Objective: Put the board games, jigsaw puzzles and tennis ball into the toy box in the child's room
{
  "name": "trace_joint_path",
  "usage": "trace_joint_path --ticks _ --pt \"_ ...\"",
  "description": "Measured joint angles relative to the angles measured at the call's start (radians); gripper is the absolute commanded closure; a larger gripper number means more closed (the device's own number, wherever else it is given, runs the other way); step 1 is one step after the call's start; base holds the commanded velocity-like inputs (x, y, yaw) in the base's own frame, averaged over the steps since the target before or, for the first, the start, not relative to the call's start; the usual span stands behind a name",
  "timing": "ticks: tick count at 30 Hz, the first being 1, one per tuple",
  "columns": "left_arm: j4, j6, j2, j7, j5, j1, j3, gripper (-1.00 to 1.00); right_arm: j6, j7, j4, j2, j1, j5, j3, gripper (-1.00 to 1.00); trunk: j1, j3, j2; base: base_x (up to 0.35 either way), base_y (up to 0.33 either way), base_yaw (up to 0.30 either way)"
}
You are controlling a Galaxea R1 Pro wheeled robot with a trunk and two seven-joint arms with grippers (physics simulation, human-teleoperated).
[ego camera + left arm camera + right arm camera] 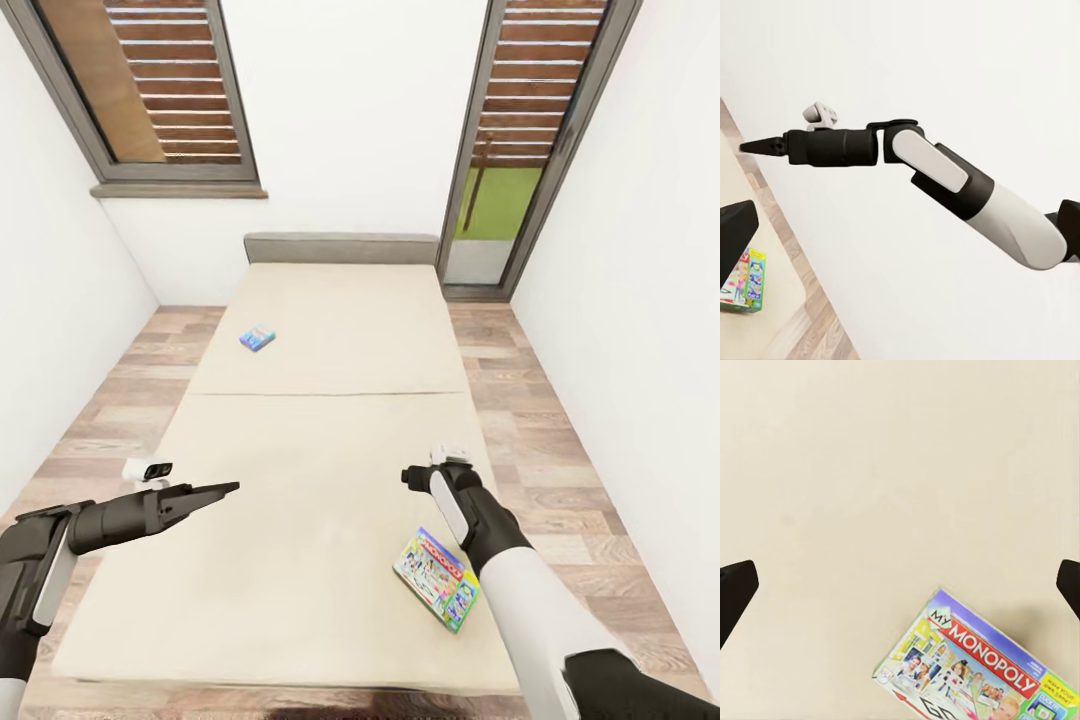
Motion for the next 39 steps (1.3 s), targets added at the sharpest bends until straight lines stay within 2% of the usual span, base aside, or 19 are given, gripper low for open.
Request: trace_joint_path --ticks 9,12,30,39 --pt "0.0 0.0 0.002 0.0 0.001 0.0 0.0 -1.0 -0.064 0.0 0.127 -0.007 -0.049 -0.003 -0.002 -1.0 0.0 -0.015 0.0 0.0 0.0 0.0" --pt "0.0 0.0 0.003 0.0 0.001 0.0 0.0 -1.0 -0.07 0.0 0.144 -0.009 -0.055 -0.004 -0.002 -1.0 0.0 -0.02 0.0 0.0 0.0 0.0" --pt "0.0 0.0 0.003 0.0 0.001 0.0 0.0 -1.0 -0.078 0.0 0.162 -0.01 -0.061 -0.005 -0.002 -1.0 0.0 -0.049 0.0 0.0 0.0 0.0" --pt "0.0 0.0 0.003 0.0 0.001 0.0 0.0 -1.0 -0.079 0.0 0.164 -0.022 -0.06 -0.005 -0.002 -1.0 0.0 -0.064 0.0 0.0 0.0 0.0"
